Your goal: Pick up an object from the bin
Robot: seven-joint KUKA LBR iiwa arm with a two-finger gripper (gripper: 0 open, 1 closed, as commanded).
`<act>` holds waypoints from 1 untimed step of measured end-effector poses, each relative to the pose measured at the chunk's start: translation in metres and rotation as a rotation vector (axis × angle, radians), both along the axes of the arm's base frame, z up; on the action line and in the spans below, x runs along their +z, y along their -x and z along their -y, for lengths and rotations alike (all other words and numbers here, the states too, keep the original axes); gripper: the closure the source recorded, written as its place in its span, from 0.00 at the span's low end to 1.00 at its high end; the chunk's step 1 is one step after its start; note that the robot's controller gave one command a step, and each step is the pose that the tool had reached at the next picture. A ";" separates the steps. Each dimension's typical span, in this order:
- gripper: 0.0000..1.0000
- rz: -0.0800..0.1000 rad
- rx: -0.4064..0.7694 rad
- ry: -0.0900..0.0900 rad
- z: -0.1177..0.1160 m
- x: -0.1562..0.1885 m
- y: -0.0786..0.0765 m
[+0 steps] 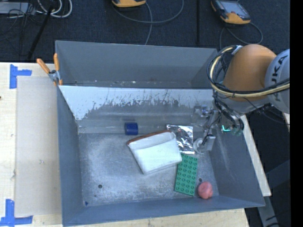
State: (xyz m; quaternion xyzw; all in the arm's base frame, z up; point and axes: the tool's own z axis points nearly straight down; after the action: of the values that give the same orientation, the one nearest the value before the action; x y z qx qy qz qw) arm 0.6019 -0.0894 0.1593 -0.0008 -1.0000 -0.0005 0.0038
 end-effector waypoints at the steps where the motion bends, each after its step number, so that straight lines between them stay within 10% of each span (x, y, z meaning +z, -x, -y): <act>1: 0.00 -0.002 -0.046 -0.002 -0.027 -0.085 0.026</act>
Offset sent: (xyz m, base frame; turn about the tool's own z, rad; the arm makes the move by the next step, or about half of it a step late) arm -0.0229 0.0250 -0.0798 0.0474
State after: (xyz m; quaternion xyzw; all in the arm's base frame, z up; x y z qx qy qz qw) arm 0.5763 -0.0623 0.0747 -0.0239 -0.9997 -0.0014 0.0050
